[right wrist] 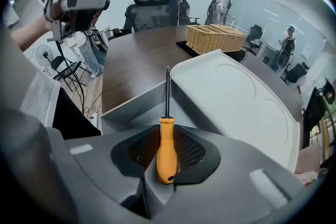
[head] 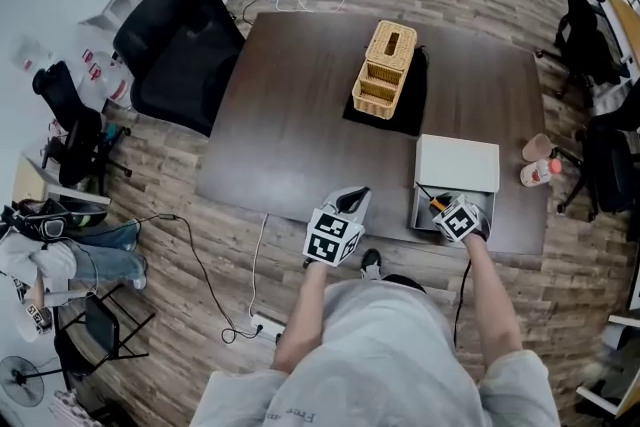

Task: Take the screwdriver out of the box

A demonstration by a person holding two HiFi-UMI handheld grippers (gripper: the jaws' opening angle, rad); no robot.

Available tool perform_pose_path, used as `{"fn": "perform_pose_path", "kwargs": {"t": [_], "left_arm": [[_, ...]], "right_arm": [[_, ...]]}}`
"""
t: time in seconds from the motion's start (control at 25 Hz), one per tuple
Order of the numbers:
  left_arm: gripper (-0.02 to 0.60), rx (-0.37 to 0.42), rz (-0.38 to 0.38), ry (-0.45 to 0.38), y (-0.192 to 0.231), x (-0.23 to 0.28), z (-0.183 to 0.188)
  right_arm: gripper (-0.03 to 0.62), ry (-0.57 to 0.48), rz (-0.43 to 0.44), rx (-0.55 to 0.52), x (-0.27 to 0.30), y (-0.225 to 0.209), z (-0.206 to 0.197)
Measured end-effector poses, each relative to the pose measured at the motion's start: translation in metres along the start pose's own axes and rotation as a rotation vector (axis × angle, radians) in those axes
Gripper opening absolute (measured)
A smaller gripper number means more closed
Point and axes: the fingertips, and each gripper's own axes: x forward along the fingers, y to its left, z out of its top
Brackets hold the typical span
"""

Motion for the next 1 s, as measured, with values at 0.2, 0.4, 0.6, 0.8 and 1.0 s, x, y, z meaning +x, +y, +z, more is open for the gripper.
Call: {"fn": "perform_pose_path", "kwargs": {"t": [0.2,0.4,0.6,0.8,1.0], "left_arm": [[0.054,-0.002,0.003,0.004,-0.001,-0.004,-0.004],[0.054,0.003,0.0,0.009,-0.005,-0.005,-0.008],[0.054,0.008,-0.004,0.008,-0.008,-0.007,-0.01],[0.054,0.012,-0.009,0.011,-0.012,-0.008,-0.01],[0.054,0.014,-0.015,0.01,-0.014,-0.009,-0.013]], "right_arm": [[0.08,-0.006,-0.003,0.003,0.001,0.002,-0.003],[0.078,-0.008,-0.008,0.02,-0.002,0.004,-0.004],[0.075,-0.018,-0.018,0.031,-0.002,0.008,-0.006],[0.075,-0.031,-0.02,0.048,-0.001,0.008,-0.01],[0.074,-0.051,-0.045,0.05,-0.003,0.007,-0.007]]}}
